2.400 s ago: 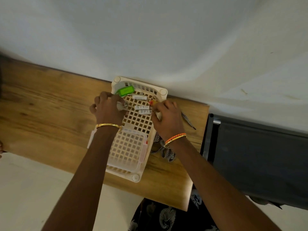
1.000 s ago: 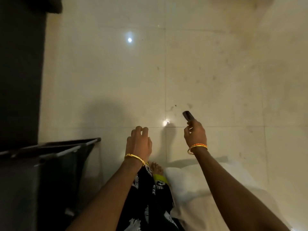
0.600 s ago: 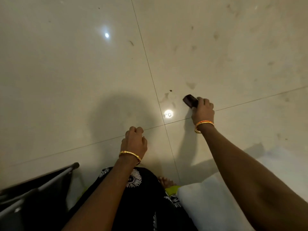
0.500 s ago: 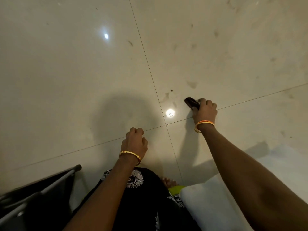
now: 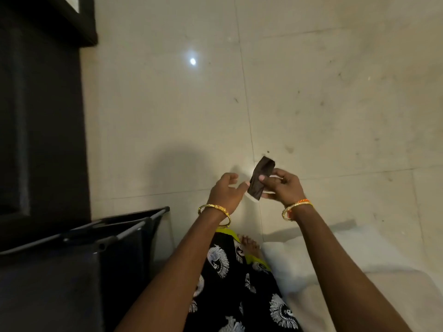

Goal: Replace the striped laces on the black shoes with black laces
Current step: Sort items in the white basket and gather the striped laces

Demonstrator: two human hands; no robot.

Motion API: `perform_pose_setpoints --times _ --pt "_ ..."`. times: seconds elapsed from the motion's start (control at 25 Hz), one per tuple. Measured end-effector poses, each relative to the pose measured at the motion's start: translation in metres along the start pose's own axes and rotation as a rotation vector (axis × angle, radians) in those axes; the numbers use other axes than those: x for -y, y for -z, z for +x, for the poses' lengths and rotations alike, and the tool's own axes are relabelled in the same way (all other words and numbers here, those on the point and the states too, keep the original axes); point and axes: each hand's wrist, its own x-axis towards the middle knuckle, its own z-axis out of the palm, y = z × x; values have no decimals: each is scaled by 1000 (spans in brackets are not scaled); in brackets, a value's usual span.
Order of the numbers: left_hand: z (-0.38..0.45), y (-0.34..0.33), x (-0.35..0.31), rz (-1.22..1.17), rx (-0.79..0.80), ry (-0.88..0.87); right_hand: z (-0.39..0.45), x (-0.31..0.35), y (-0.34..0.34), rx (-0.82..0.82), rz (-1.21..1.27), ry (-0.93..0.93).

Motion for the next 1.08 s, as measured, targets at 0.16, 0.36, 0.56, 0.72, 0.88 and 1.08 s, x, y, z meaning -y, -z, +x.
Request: perform_pose_setpoints --times 0.16,0.36,0.56,0.72,0.88,1.08 --pt "-69 53 -31 -416 24 135 -71 45 -45 219 -138 116" --pt "-158 109 -23 -717 -59 109 -141 73 -97 482 -307 255" --pt "-212 137 32 -1053 -139 136 -186 55 -145 710 -581 368" --pt "-261 135 96 -1248 -242 93 -225 16 -183 845 -707 296" --pt "-324 127 154 -1369 -516 75 -277 -29 -207 974 -792 92" --pt "-416 111 226 -1539 -846 54 -365 -121 -225 1049 -891 105"
